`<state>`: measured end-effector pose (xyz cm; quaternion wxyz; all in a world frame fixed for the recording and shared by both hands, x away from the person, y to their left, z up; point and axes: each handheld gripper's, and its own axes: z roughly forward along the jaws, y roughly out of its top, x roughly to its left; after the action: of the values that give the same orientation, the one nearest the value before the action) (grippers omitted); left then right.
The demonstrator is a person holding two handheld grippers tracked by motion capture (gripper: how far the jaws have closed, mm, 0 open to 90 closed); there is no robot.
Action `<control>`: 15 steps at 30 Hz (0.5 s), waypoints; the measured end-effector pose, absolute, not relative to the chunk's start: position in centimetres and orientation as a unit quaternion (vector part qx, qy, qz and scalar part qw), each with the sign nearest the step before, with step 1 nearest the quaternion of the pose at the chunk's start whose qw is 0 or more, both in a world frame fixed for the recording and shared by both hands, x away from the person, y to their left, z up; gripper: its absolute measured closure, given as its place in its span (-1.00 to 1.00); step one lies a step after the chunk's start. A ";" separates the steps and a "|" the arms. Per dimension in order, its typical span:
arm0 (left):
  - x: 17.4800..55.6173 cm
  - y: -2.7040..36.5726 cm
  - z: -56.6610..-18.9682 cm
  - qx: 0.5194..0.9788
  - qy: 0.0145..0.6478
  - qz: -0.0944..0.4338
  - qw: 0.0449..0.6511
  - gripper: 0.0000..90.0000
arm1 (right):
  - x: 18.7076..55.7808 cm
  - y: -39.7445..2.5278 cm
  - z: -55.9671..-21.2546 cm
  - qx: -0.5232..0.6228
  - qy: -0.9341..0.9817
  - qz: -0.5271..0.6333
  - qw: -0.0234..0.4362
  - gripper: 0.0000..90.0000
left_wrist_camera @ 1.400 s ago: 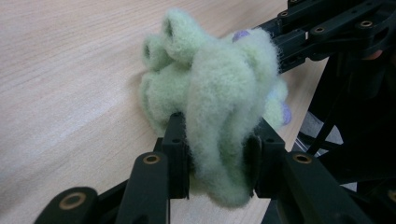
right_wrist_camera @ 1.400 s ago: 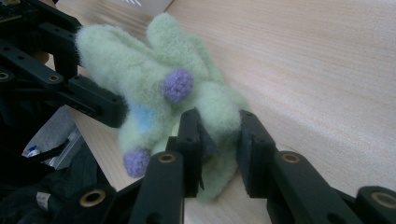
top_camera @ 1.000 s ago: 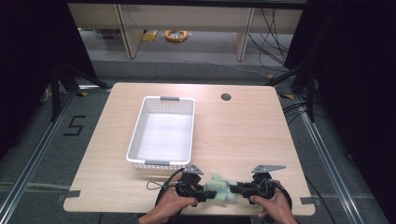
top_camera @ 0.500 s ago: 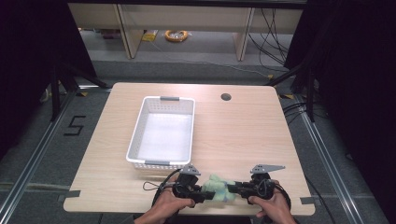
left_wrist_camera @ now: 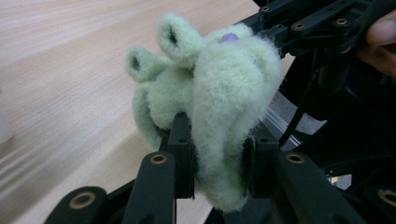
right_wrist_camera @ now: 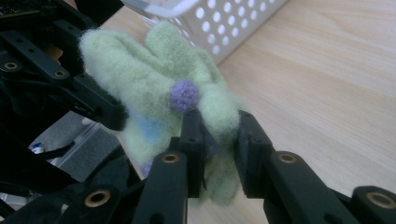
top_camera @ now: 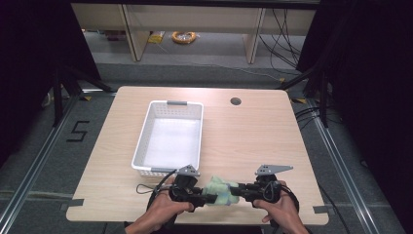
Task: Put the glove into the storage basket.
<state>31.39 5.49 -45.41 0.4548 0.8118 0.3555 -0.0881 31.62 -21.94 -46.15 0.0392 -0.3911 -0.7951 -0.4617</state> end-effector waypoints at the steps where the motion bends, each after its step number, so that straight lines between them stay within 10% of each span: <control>1: 31.4 5.7 -45.3 0.812 0.356 -0.089 0.455 0.53 | 31.7 -21.8 -45.9 -0.391 -0.793 -0.465 0.044 0.68; 15: 33.1 9.3 -41.8 0.801 0.374 -0.068 0.463 0.53 | 34.5 -18.3 -42.0 -0.362 -0.809 -0.461 0.036 0.68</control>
<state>33.14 9.28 -41.76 0.4635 0.8007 0.3735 -0.0676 34.51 -18.30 -41.97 0.0356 -0.3620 -0.8095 -0.4609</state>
